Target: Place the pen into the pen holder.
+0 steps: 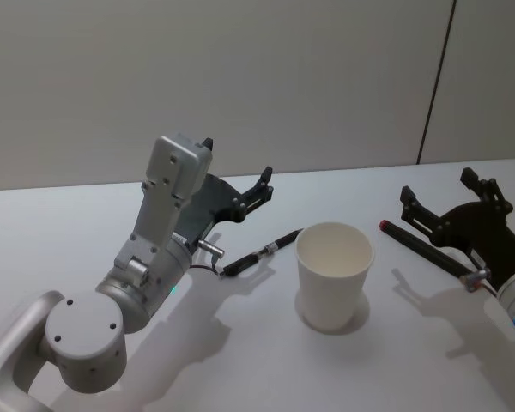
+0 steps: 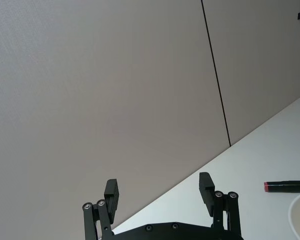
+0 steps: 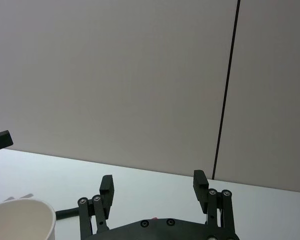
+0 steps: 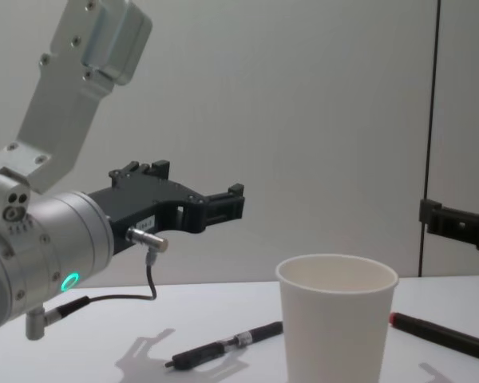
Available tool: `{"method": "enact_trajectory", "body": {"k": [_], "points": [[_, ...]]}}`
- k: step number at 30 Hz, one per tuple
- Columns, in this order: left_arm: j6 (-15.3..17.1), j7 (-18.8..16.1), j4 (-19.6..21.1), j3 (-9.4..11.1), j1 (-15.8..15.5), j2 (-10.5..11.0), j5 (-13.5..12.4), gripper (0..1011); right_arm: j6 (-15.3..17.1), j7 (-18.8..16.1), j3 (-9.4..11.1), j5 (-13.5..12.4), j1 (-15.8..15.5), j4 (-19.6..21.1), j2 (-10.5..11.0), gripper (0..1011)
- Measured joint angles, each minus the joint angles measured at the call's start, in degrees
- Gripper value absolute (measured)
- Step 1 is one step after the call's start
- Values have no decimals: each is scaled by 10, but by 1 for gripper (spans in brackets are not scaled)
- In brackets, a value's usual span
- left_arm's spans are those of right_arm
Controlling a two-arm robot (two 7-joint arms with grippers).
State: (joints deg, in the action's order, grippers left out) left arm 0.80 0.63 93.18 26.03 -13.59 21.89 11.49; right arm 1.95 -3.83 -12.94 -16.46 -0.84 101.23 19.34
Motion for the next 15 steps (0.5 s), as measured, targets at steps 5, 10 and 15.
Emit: {"method": "enact_trajectory", "body": {"k": [5,10,15], "points": [[0,0,0,0,0,0,0,1001,0,0,0,0,0,0,0,1001],[0,0,0,0,0,0,0,1001,0,0,0,0,0,0,0,1002],[0,0,0,0,0,0,0,1001,0,0,0,0,0,0,0,1002]]}}
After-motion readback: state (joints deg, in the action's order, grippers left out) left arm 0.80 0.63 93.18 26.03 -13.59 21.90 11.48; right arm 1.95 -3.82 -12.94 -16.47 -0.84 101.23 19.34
